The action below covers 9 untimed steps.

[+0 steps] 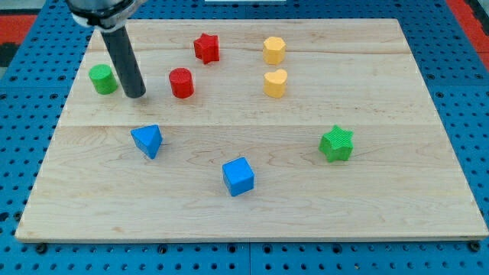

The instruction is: Push the green circle and the triangle diagonally to each other

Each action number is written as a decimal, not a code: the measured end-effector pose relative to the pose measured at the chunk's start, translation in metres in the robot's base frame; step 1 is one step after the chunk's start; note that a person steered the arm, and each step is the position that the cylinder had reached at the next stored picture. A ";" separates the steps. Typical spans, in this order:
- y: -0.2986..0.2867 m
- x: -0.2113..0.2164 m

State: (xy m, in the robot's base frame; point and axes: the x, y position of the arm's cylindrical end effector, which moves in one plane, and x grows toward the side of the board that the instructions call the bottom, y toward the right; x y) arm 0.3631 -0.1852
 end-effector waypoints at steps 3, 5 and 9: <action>-0.048 -0.053; -0.118 -0.048; -0.103 0.083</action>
State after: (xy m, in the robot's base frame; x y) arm 0.4457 -0.2884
